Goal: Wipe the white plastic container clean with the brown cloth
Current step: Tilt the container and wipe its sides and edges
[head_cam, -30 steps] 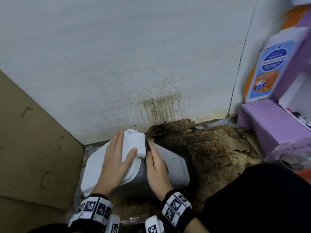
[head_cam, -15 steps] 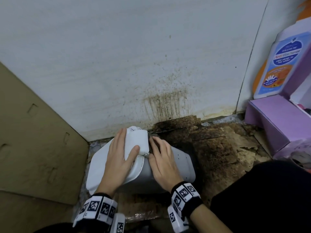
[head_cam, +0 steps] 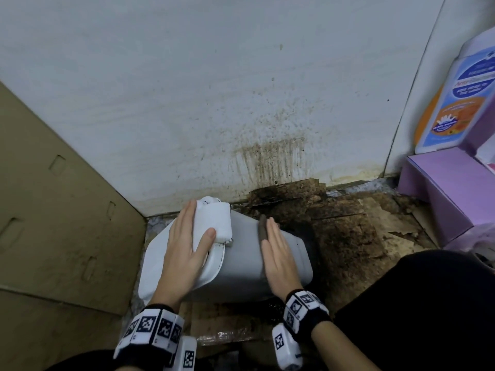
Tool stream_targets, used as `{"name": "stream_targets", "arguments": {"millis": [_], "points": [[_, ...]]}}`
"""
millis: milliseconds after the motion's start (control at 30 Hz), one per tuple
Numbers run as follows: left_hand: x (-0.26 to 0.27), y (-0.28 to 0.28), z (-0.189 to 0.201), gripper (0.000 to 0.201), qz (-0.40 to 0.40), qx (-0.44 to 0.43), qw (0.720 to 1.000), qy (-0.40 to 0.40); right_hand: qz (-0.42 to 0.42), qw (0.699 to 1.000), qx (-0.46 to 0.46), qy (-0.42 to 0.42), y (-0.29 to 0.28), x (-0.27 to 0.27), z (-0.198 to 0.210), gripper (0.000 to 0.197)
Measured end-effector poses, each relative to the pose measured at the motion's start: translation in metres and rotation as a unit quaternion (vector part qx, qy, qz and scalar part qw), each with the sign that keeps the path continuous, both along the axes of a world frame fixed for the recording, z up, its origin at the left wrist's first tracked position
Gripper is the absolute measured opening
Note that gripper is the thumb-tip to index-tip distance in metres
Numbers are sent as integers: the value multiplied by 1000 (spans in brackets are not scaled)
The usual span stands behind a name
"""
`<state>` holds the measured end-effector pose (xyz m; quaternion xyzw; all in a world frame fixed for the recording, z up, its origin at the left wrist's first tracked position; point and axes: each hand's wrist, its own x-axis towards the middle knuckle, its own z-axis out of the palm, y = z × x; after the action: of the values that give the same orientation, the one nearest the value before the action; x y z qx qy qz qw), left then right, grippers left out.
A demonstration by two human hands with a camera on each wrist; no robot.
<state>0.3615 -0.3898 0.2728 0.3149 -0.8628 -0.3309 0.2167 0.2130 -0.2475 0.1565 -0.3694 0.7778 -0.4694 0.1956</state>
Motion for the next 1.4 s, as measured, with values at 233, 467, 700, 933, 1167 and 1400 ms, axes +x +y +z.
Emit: {"name": "stream_targets", "arguments": {"millis": [233, 467, 700, 933, 1167, 1400], "points": [[-2, 0, 0, 89, -4, 0, 1000, -6, -53, 988, 118, -88, 20, -34, -44, 53], [-4, -2, 0, 90, -10, -12, 1000, -8, -90, 989, 71, -98, 9, -10, -23, 53], [-13, -1, -2, 84, -16, -34, 999, -11, -66, 993, -13, -98, -25, 38, 51, 66], [-8, -5, -4, 87, -10, -22, 1000, -6, 35, 995, -59, -77, -23, 53, 81, 58], [-9, -1, -5, 97, -18, -29, 999, 1, 53, 994, -82, 54, -4, 31, 57, 58], [-15, 8, -3, 93, -22, -41, 999, -8, 3, 985, -129, 112, -12, 27, 36, 57]]}}
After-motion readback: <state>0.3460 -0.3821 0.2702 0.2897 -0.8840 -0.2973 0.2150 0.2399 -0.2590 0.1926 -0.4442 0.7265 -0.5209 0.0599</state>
